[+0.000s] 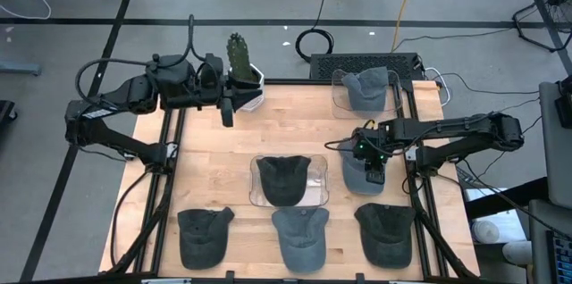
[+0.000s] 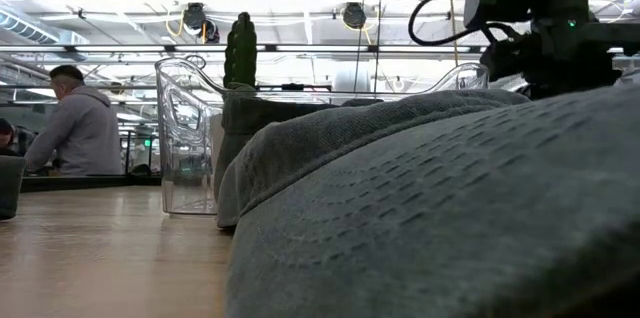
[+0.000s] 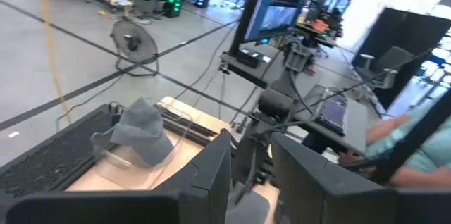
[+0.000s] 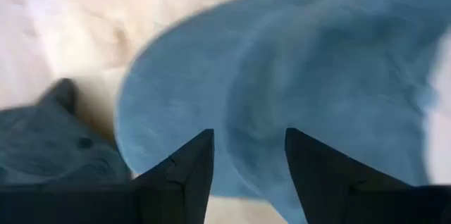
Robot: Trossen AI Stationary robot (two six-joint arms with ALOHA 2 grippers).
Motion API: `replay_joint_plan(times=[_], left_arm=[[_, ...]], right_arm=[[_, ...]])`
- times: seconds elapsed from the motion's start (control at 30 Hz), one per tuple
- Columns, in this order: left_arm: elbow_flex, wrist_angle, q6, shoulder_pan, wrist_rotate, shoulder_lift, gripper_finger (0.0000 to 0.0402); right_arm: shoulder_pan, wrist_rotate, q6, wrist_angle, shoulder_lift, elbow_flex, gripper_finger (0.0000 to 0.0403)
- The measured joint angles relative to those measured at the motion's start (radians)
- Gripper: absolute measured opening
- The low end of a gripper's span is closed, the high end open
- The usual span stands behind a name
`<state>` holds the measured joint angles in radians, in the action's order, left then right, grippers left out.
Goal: Pick & Place hat
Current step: Put the right gray cap into the top transparent bin
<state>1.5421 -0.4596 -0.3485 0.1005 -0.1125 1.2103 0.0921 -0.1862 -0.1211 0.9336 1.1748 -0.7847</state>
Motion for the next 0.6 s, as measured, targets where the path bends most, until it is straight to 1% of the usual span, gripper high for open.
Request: replay_joint_plan(times=[0.07, 0.17, 0.27, 0.47, 0.6], left_arm=[[0.0, -0.002, -0.001, 0.0, -0.014, 0.001, 0.0113], [0.0, 0.001, -0.001, -0.001, -0.043, -0.001, 0.0113], [0.0, 0.0, -0.014, -0.001, -0.055, 0.0, 0.0113], [0.0, 0.0, -0.021, -0.001, -0.055, 0.0, 0.0113], [0.0, 0.0, -0.032, -0.001, -0.064, 0.0, 0.0113]], right_arm=[[0.0, -0.032, 0.007, -0.046, -0.001, 0.03, 0.017], [0.0, -0.024, -0.016, -0.081, 0.0, 0.064, 0.0169], [0.006, -0.019, -0.027, -0.113, 0.005, 0.073, 0.0158], [0.006, -0.029, -0.063, -0.169, 0.004, 0.108, 0.0121], [0.006, -0.032, -0.115, -0.182, 0.004, 0.135, 0.0088]])
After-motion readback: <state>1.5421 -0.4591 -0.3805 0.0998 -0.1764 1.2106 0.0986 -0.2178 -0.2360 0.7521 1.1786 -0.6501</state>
